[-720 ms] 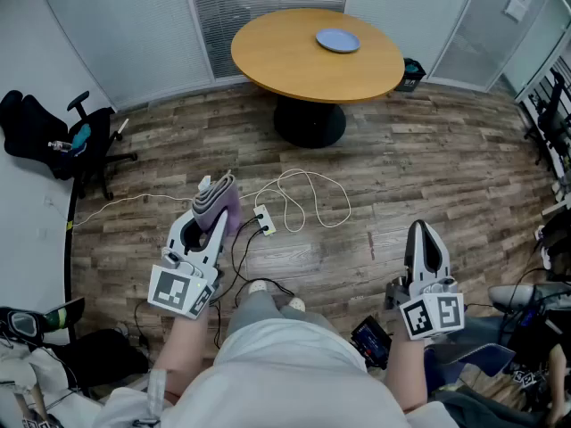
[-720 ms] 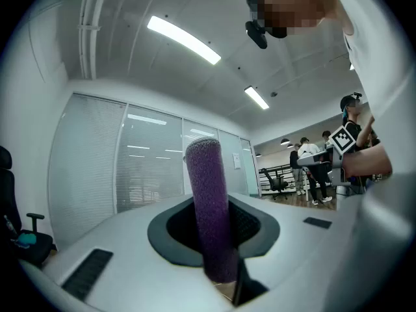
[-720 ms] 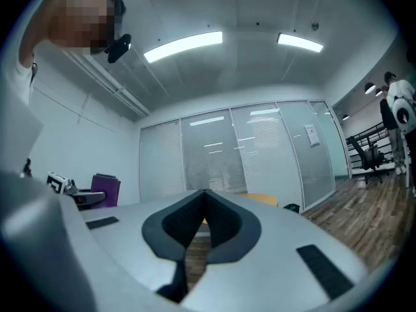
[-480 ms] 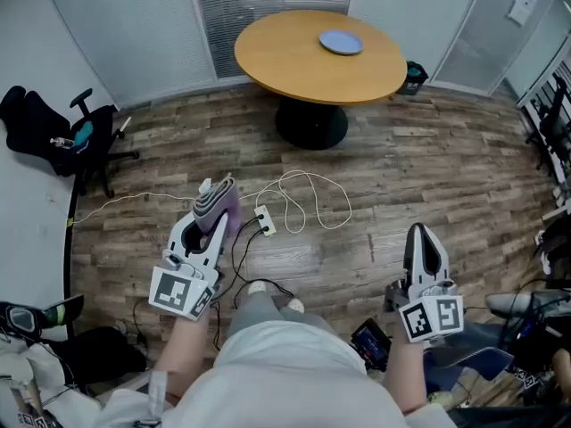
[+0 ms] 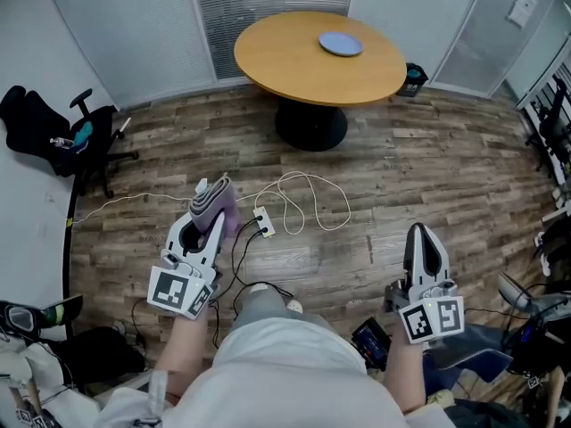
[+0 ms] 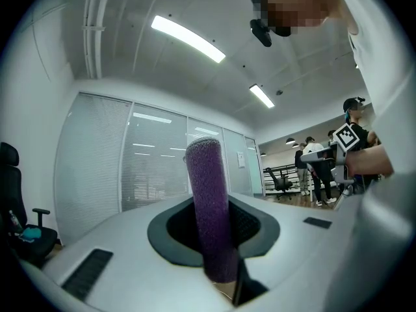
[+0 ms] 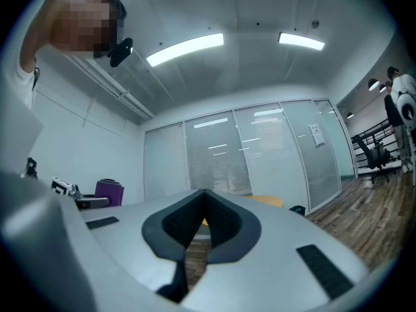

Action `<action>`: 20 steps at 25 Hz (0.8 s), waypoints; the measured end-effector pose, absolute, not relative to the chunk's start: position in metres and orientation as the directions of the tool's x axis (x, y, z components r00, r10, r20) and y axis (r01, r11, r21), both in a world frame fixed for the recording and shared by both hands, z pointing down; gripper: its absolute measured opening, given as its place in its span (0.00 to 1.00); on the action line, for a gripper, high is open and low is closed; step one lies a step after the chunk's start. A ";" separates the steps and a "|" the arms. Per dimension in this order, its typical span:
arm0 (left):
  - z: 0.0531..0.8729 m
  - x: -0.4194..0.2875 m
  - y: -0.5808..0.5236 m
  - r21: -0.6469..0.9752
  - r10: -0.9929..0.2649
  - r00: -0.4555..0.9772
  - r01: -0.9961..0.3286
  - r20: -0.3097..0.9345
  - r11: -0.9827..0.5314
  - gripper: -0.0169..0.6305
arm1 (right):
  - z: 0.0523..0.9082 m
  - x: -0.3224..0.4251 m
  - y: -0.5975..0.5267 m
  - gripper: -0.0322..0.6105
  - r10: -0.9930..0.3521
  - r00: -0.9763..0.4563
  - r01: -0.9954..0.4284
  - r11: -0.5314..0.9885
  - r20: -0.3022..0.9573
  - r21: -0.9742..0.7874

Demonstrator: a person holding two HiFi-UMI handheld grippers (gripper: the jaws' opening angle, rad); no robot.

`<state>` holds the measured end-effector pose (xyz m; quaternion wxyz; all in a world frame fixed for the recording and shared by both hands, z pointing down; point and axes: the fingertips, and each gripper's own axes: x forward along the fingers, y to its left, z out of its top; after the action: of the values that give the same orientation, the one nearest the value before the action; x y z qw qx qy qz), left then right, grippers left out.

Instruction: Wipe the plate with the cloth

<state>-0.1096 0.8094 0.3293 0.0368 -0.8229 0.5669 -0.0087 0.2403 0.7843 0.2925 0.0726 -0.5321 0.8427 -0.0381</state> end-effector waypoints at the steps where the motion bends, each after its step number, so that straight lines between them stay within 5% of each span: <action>1: 0.329 -0.110 0.809 -0.071 -0.934 0.357 -0.932 -0.026 -0.355 0.15 | 0.291 0.239 0.784 0.08 -0.899 -0.429 -0.887 0.437 -0.088 -0.146; 20: 0.340 -0.119 0.732 -0.036 -0.928 0.372 -0.928 -0.012 -0.372 0.15 | 0.300 0.209 0.722 0.08 -0.867 -0.497 -0.857 0.497 -0.035 -0.138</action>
<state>-0.1188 0.7316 0.3398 0.0184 -0.8281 0.5603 -0.0050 0.2087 0.7221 0.3005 0.0500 -0.4988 0.8637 -0.0512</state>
